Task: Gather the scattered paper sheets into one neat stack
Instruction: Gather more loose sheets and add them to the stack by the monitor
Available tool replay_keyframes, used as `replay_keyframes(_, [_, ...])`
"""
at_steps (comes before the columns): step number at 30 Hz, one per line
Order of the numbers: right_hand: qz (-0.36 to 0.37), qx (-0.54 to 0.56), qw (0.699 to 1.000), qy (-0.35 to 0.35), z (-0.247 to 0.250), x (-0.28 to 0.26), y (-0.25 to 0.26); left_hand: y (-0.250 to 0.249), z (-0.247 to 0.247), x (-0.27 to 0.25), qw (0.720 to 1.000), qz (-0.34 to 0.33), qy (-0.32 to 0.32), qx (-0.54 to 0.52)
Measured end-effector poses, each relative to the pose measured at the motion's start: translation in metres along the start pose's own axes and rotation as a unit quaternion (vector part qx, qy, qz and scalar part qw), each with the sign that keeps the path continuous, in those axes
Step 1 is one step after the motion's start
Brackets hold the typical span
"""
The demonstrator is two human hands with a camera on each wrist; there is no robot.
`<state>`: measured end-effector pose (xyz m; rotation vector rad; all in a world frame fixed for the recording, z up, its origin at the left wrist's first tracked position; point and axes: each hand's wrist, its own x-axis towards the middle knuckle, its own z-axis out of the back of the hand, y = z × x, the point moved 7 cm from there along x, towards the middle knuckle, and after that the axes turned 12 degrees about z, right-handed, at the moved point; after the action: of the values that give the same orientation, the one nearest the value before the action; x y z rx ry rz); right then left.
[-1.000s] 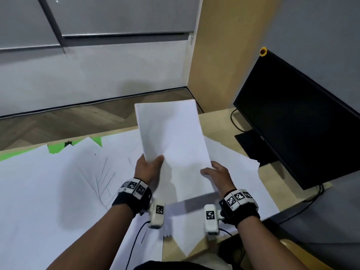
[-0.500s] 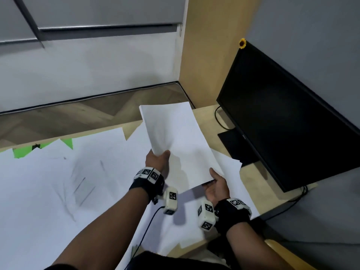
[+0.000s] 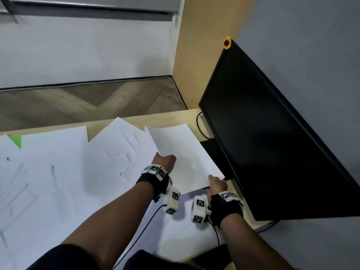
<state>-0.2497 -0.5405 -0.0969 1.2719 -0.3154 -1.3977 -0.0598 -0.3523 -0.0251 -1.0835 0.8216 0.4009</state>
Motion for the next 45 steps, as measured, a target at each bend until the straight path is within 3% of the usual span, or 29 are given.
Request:
replay_keyframes(1, [0.014,-0.044,0.999,-0.018,0.005,0.011,0.003,-0.001,-0.007,0.004,1.000,0.006,0.008,0.008])
replay_keyframes(4, [0.058,-0.159,0.985,0.013,0.016,0.003,0.029,0.000,-0.024,0.015,0.998,0.021,0.015,0.062])
replay_keyframes(5, [0.054,-0.133,0.990,0.013,0.018,0.009,0.025,-0.001,-0.027,0.015,0.996,0.015,0.014,0.082])
replay_keyframes(7, [-0.024,0.044,0.999,0.011,0.017,0.021,0.010,-0.002,-0.032,0.018,0.993,0.006,0.006,0.119])
replay_keyframes(11, [-0.006,0.114,0.993,-0.040,0.025,0.012,0.005,0.001,-0.038,0.025,0.987,0.013,-0.002,0.161])
replay_keyframes(13, [-0.001,0.131,0.991,-0.017,0.027,0.009,0.005,0.003,-0.041,0.027,0.982,0.018,-0.003,0.186])
replay_keyframes(17, [0.016,0.055,0.998,0.001,0.038,0.019,-0.005,0.010,-0.047,0.028,0.969,-0.002,0.010,0.248])
replay_keyframes(20, [0.110,-0.039,0.993,-0.022,0.050,0.017,0.004,0.012,-0.044,0.026,0.948,-0.060,0.005,0.312])
replay_keyframes(24, [0.125,-0.167,0.977,-0.054,0.063,-0.001,-0.006,0.018,-0.002,0.022,0.903,-0.087,-0.115,0.405])
replay_keyframes(27, [0.119,-0.221,0.967,-0.044,0.060,-0.014,-0.027,0.027,0.045,0.018,0.881,-0.097,-0.216,0.409])
replay_keyframes(30, [0.115,-0.256,0.960,-0.027,0.053,-0.034,-0.048,0.045,0.087,0.018,0.868,-0.100,-0.258,0.412])
replay_keyframes(35, [0.098,-0.298,0.949,-0.028,0.045,-0.070,-0.060,0.076,0.120,0.017,0.862,-0.098,-0.207,0.452])
replay_keyframes(38, [0.085,-0.281,0.956,-0.017,0.031,-0.081,-0.062,0.085,0.125,0.011,0.844,-0.114,-0.167,0.497])
replay_keyframes(45, [0.033,-0.238,0.970,0.040,-0.008,-0.121,-0.081,0.086,0.150,-0.002,0.836,-0.127,-0.083,0.527])
